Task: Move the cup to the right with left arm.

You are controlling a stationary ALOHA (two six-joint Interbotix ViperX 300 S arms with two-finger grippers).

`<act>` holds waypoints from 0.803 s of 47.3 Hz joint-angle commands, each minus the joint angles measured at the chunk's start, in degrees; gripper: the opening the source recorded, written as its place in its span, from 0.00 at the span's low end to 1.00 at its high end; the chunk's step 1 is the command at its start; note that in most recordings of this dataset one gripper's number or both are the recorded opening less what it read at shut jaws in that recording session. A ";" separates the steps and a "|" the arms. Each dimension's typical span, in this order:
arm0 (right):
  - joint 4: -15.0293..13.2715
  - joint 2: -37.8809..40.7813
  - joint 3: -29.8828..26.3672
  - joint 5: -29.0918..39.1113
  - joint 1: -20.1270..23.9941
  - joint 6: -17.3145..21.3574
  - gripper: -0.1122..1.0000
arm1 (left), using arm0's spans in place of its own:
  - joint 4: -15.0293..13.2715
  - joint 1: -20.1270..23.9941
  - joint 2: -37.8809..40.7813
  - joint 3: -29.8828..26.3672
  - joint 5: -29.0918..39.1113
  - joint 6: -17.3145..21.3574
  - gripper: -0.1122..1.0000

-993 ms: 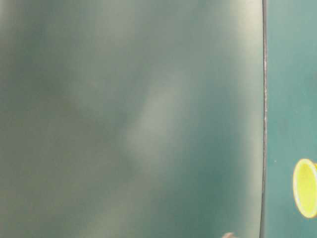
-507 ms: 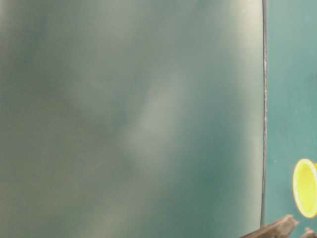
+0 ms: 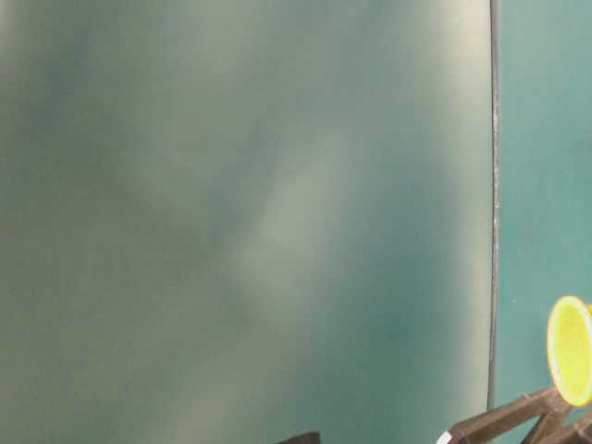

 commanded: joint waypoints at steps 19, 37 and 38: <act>-0.26 -0.09 -1.93 -0.26 -0.09 0.00 0.10 | 0.18 -1.67 2.90 -5.01 -0.44 0.00 0.80; -0.35 -0.09 -2.20 -0.26 -0.09 0.00 0.10 | 0.26 -1.67 5.89 -7.12 -2.02 0.00 0.80; -0.35 -0.09 -2.20 -0.18 -0.09 0.00 0.10 | 0.26 -1.67 6.06 -7.21 -2.29 0.09 0.80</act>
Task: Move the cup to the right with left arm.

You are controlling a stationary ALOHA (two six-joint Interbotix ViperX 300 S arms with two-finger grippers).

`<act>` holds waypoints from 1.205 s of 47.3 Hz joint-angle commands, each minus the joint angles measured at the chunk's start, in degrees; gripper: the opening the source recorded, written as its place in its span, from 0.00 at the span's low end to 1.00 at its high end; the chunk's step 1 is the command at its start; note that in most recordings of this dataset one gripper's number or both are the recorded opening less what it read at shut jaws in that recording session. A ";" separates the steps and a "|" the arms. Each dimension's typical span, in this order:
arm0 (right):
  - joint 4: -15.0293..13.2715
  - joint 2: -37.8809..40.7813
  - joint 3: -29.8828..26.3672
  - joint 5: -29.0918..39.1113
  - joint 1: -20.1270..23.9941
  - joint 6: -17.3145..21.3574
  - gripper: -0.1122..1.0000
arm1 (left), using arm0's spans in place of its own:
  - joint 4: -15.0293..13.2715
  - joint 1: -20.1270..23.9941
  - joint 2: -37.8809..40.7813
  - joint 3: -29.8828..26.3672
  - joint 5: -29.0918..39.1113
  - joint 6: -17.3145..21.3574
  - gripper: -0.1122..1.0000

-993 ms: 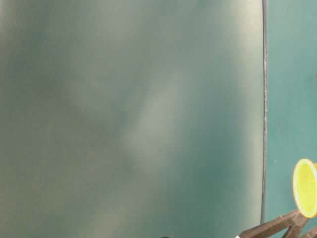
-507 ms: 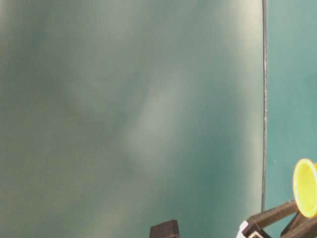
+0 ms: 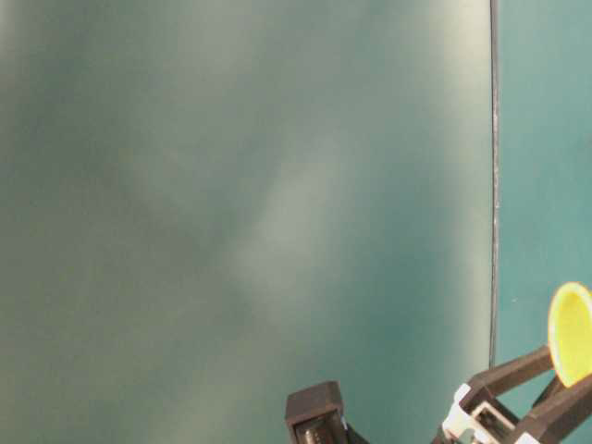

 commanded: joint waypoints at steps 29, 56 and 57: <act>-0.09 0.00 -2.02 0.09 -0.09 0.00 0.10 | 0.18 0.44 0.70 -2.46 -0.97 0.18 0.69; -0.09 0.00 -2.90 0.97 -0.09 0.09 0.09 | 0.18 0.53 -6.24 -2.46 -1.49 3.43 0.69; -0.09 0.00 -2.90 1.05 -0.09 0.09 0.10 | 0.18 0.62 -6.59 -2.46 -1.49 3.43 0.69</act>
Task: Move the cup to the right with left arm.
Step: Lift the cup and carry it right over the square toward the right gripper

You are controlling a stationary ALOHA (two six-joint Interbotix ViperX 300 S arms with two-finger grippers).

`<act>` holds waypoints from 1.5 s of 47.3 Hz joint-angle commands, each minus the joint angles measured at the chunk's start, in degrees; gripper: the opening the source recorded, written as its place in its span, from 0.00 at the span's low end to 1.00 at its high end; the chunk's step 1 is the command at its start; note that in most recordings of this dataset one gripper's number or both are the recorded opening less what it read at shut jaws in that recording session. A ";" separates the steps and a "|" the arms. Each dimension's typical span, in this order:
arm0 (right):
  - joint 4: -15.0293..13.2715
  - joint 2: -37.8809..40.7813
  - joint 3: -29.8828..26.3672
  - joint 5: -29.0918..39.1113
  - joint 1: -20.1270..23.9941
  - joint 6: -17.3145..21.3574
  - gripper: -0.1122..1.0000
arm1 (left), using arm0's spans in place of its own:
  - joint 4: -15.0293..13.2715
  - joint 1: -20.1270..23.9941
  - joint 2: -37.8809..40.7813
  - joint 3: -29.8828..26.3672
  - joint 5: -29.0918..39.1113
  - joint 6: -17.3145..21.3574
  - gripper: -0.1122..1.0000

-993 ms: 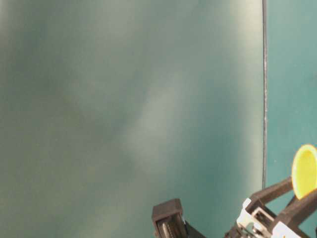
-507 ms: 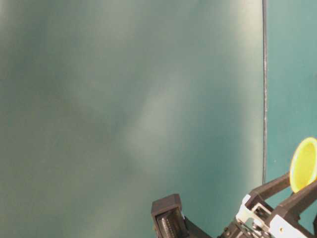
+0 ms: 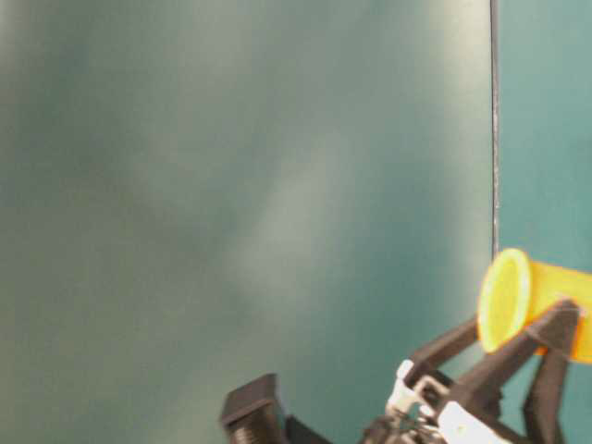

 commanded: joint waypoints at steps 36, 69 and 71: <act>-0.18 -0.62 -4.57 3.16 -0.09 0.35 0.10 | 0.09 0.09 1.93 -13.18 2.90 0.09 0.69; -0.18 -1.23 -4.66 3.16 -0.09 0.09 0.10 | 0.18 0.18 13.54 -31.38 7.21 0.79 0.69; -0.18 -1.32 -4.66 3.16 -0.09 0.09 0.10 | 0.18 0.18 14.15 -32.61 7.38 0.79 0.69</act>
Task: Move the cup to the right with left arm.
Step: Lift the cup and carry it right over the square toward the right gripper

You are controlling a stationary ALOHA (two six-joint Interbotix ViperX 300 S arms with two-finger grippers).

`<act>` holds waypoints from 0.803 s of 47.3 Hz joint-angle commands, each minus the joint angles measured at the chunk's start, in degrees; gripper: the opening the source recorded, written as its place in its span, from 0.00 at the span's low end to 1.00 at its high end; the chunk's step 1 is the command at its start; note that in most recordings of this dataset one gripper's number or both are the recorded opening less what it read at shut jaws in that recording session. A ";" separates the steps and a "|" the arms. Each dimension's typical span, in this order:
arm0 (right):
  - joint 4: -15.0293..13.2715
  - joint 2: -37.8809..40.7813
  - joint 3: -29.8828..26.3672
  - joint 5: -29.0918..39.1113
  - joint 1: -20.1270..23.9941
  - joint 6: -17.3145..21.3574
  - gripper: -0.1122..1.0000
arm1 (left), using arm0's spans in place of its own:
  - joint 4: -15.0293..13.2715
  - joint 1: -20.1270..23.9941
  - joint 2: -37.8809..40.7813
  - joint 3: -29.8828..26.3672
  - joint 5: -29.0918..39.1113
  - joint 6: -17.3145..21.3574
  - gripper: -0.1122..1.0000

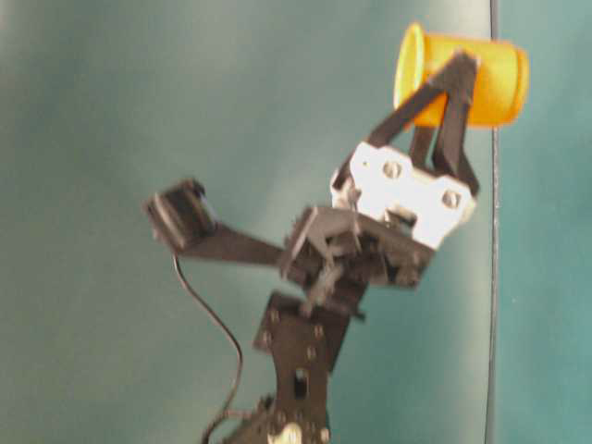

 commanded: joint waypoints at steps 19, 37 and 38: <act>-0.09 -0.70 -1.85 -0.09 -0.09 -0.18 0.10 | 0.18 -1.14 6.59 -13.45 2.29 0.00 0.69; -0.09 -0.97 -1.85 -0.09 -0.09 -0.18 0.10 | 0.18 -1.41 10.11 -19.86 4.57 0.00 0.69; -0.09 -0.97 -1.85 -0.09 -0.09 -0.18 0.10 | 0.18 -1.41 10.20 -20.21 4.57 0.00 0.69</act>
